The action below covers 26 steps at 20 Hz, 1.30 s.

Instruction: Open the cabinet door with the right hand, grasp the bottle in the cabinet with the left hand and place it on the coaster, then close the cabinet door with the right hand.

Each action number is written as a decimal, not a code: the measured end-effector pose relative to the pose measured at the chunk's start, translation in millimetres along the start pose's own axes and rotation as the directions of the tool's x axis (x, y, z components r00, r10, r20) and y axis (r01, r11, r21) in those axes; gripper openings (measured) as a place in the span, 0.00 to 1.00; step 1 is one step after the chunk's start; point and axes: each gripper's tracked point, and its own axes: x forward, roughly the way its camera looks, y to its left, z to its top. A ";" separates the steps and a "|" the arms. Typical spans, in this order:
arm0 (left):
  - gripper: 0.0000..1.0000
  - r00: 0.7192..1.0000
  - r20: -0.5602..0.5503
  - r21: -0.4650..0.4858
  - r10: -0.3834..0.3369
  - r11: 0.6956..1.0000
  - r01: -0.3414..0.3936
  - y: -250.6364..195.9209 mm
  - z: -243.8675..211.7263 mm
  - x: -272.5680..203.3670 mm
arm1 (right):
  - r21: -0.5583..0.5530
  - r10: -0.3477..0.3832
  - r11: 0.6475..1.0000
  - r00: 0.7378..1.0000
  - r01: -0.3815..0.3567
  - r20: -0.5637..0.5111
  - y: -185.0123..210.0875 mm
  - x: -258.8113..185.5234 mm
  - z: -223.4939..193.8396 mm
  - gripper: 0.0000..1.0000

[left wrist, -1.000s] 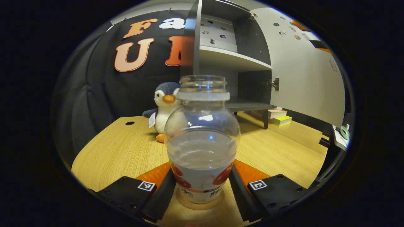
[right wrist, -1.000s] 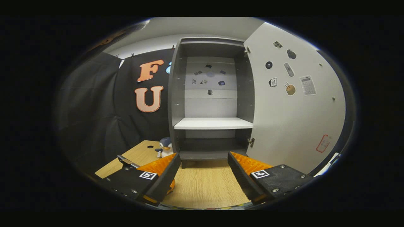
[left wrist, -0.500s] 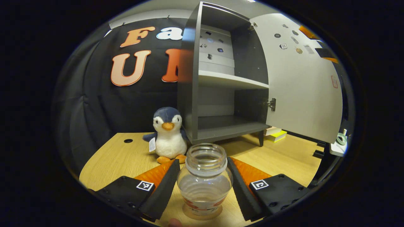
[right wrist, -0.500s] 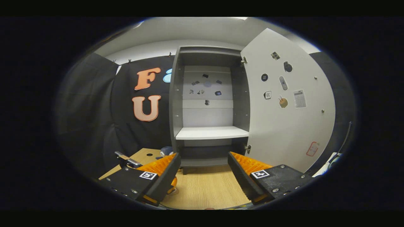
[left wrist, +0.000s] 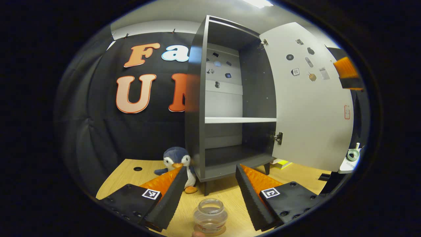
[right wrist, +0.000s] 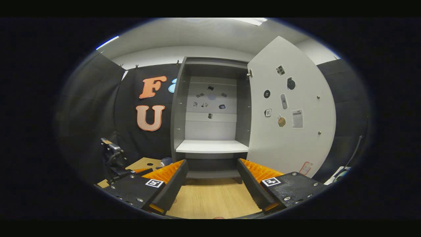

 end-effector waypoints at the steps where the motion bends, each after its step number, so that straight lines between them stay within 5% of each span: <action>1: 0.95 1.000 0.011 -0.006 0.009 1.000 -0.009 -2.8 11.9 -2.7 | -0.009 -0.010 1.000 1.000 0.010 0.001 -10.5 -3.6 3.2 0.97; 8: 0.95 0.996 0.026 -0.050 0.085 0.995 -0.083 -20.8 82.6 -18.2 | -0.006 -0.066 0.998 0.996 0.066 0.065 -91.3 -39.1 38.4 0.88; 13: 0.95 0.989 0.065 -0.013 0.131 0.991 -0.130 -35.2 124.9 -29.7 | -0.002 -0.093 0.996 0.993 0.094 0.070 -138.3 -59.0 42.8 0.93; 26: 0.95 0.982 0.046 0.001 0.181 0.984 -0.181 -78.7 146.4 -39.5 | -0.035 -0.266 0.963 0.964 0.267 0.012 -283.6 -62.9 29.3 0.93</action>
